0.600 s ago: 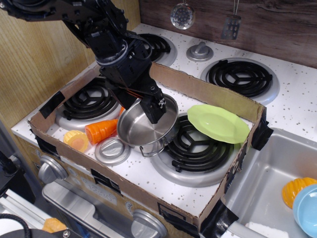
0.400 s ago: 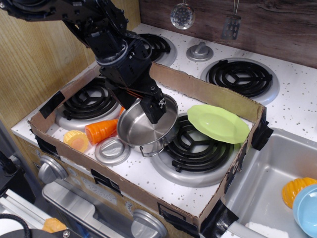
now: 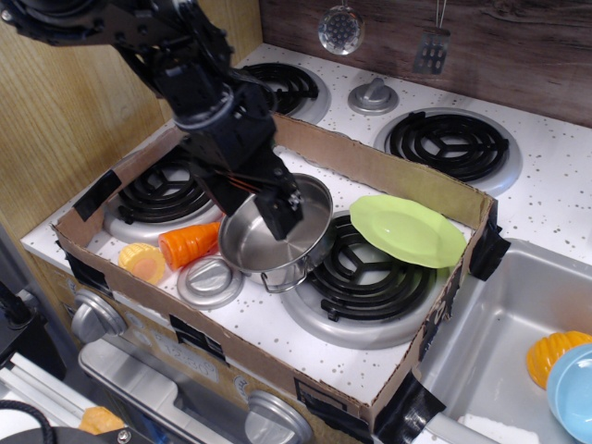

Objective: Put broccoli in pot

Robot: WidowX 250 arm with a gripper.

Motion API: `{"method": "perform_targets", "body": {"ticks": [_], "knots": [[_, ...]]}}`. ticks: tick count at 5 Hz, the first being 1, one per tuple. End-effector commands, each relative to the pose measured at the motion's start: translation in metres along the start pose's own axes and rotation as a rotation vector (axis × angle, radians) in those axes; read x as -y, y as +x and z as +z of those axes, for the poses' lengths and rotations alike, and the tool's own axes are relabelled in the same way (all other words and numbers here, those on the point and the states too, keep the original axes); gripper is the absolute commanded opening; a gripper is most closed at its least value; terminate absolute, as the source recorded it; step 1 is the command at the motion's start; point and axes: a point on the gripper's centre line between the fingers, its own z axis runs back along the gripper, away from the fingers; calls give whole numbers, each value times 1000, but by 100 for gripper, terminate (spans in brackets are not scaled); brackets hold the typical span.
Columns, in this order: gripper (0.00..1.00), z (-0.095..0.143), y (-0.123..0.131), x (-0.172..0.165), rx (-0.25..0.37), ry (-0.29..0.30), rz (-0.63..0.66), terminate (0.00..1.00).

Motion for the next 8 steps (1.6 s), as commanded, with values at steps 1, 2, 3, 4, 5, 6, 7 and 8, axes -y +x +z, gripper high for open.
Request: {"method": "perform_targets", "body": {"ticks": [1,2,3,4,5,6,7,8], "knots": [[100,13,30,-47,-24,-16,4,0],[100,11,39,-67,-26,-14,-13,0],[100,0,50,-94,3,-22,-32,0],[100,-5,61,-116,43,-20,-91,0],[100,-10,68,-132,64,-11,-118,0],[100,-13,72,-139,57,-4,-122,0],[100,-18,76,-141,59,-14,-118,0],[100,-30,75,-142,147,-37,-101,0]]}}
